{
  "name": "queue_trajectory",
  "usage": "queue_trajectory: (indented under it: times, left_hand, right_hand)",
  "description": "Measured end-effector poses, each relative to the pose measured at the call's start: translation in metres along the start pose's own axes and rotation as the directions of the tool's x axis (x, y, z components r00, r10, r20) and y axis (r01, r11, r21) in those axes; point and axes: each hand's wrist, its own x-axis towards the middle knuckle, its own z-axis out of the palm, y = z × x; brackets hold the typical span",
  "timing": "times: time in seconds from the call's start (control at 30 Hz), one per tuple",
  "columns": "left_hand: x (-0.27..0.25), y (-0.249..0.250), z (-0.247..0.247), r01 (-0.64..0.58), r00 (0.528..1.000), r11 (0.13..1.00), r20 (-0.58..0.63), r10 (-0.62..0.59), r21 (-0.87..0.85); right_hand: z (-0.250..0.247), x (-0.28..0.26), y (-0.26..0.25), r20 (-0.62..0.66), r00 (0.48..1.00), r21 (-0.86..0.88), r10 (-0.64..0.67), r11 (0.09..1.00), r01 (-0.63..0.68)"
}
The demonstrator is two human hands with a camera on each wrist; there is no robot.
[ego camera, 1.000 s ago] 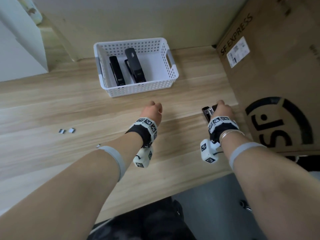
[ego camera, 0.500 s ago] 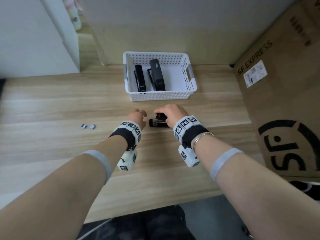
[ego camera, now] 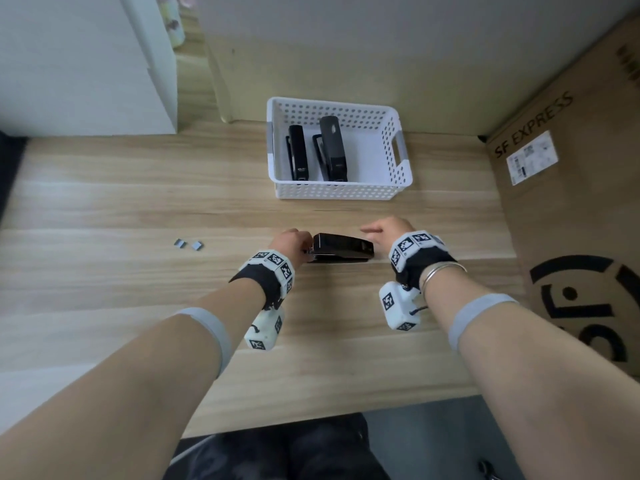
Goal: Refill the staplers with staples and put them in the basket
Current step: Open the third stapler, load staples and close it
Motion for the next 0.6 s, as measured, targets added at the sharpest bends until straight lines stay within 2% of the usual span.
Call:
queue_trajectory:
  times: [0.1,0.17,0.27,0.47,0.6]
  left_hand:
    - [0.000,0.000,0.001,-0.025,1.000,1.000,-0.017,0.025,-0.009]
    - [0.000,-0.001,0.000,-0.033,0.999,0.999,-0.029,0.033,-0.019]
    - [0.001,-0.002,0.000,-0.040,0.999,0.999,-0.030,0.039,-0.024]
    - [0.004,-0.003,0.003,-0.053,0.998,0.998,-0.045,0.052,-0.019]
    - [0.006,-0.003,0.003,-0.058,0.997,0.998,-0.041,0.058,0.000]
  right_hand:
    - [0.011,0.012,0.023,-0.011,0.991,0.060,0.133,0.989,-0.132]
    - [0.018,0.017,0.027,-0.041,0.989,0.136,0.141,0.982,-0.134]
    - [0.022,0.023,0.031,-0.071,0.985,0.146,0.158,0.978,-0.147]
    - [0.023,0.032,0.032,-0.042,0.968,0.284,0.248,0.932,-0.227]
    - [0.023,0.034,0.030,-0.053,0.962,0.341,0.269,0.910,-0.236]
